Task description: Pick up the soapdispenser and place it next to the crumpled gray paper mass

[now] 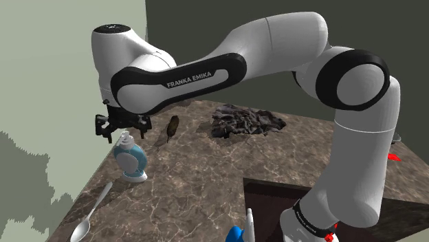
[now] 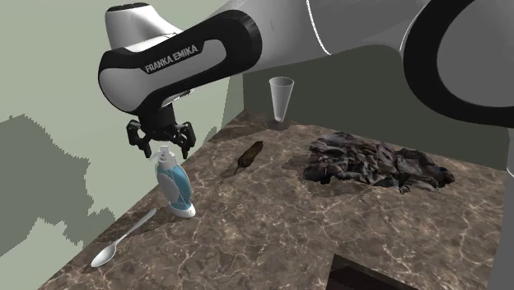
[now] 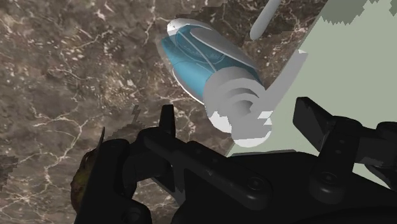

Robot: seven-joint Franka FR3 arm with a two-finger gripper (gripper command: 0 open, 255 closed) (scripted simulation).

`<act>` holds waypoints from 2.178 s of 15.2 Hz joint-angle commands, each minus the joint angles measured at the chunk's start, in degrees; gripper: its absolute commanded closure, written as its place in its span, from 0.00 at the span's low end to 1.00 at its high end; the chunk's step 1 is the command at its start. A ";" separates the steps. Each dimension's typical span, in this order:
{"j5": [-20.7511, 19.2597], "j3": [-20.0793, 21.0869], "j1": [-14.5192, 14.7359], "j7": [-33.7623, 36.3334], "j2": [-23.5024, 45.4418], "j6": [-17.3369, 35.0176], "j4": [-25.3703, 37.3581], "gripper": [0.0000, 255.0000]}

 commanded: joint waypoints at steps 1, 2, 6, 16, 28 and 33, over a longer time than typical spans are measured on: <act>0.00 0.00 0.00 0.00 0.01 0.01 0.00 0.00; 0.00 0.00 0.00 0.00 0.00 0.01 0.00 0.00; -0.01 0.00 0.00 0.00 0.01 0.01 0.01 1.00; 0.56 0.28 -0.01 -0.45 -0.77 -2.68 2.02 1.00; 1.53 0.82 0.51 -1.46 -1.86 -11.34 9.81 1.00; 1.58 0.94 1.03 -1.75 -1.67 -15.27 13.97 1.00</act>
